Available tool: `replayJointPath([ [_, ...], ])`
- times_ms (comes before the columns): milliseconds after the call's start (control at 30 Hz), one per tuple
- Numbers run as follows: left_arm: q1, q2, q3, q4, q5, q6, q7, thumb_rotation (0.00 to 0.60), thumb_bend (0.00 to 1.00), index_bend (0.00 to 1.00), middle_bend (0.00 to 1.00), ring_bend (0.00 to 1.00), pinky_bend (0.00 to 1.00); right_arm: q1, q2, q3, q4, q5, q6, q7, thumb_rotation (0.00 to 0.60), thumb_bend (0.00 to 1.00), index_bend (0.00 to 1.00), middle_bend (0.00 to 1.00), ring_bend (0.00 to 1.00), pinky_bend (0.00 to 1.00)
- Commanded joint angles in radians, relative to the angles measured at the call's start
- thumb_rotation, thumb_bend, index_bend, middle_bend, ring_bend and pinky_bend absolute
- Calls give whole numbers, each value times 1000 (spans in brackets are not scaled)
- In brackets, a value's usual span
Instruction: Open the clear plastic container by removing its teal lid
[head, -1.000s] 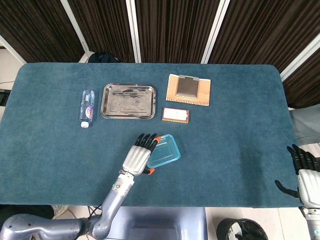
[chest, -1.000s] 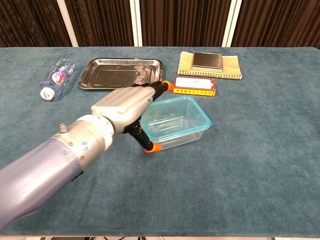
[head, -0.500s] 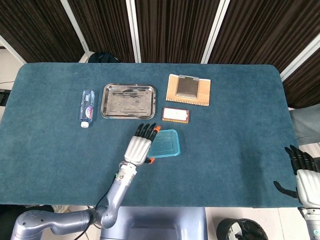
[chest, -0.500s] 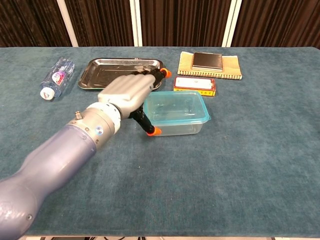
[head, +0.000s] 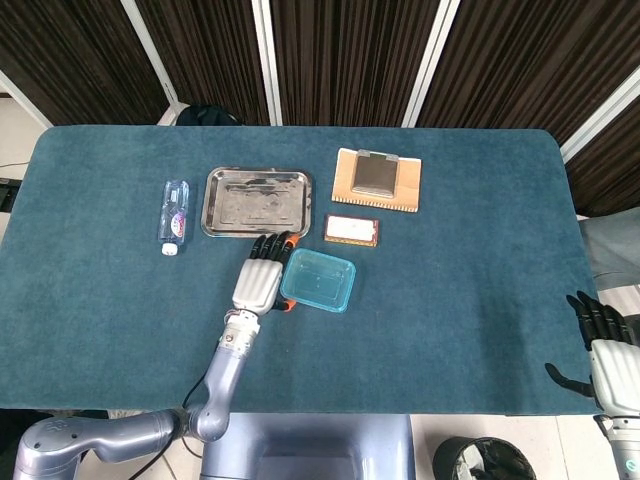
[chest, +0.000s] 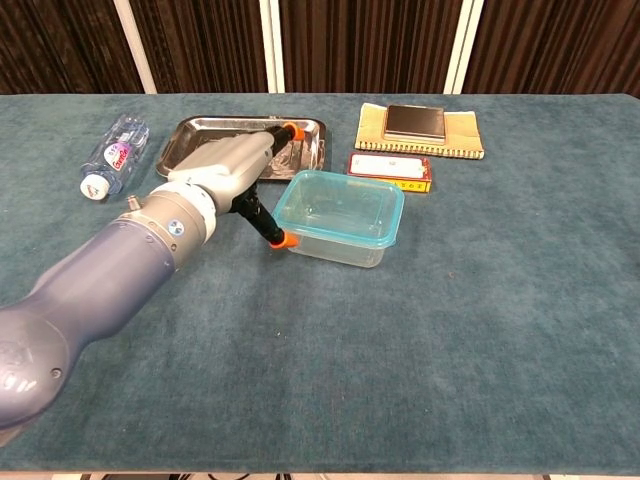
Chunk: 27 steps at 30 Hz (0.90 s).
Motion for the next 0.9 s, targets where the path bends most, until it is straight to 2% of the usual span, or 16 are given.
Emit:
replayJointPath([
  [33, 0, 32, 2, -42, -48, -38, 26, 600, 15, 0, 0, 0, 0, 0, 1, 0, 0, 1, -1, 4, 600, 285, 0, 0, 0, 0],
  [433, -91, 121, -43, -181, -277, -97, 223, 600, 0, 0, 0, 0, 0, 3, 5, -5, -2, -2, -10, 7, 600, 284, 0, 0, 0, 0],
  [633, -141, 139, -58, -187, -376, -109, 263, 600, 0, 0, 0, 0, 14, 4, 5, -4, -2, 1, -13, 7, 600, 284, 0, 0, 0, 0],
  [900, -195, 147, -62, -141, -442, -157, 242, 600, 0, 0, 0, 0, 69, 4, 5, -2, -1, 4, -11, 7, 600, 284, 0, 0, 0, 0],
])
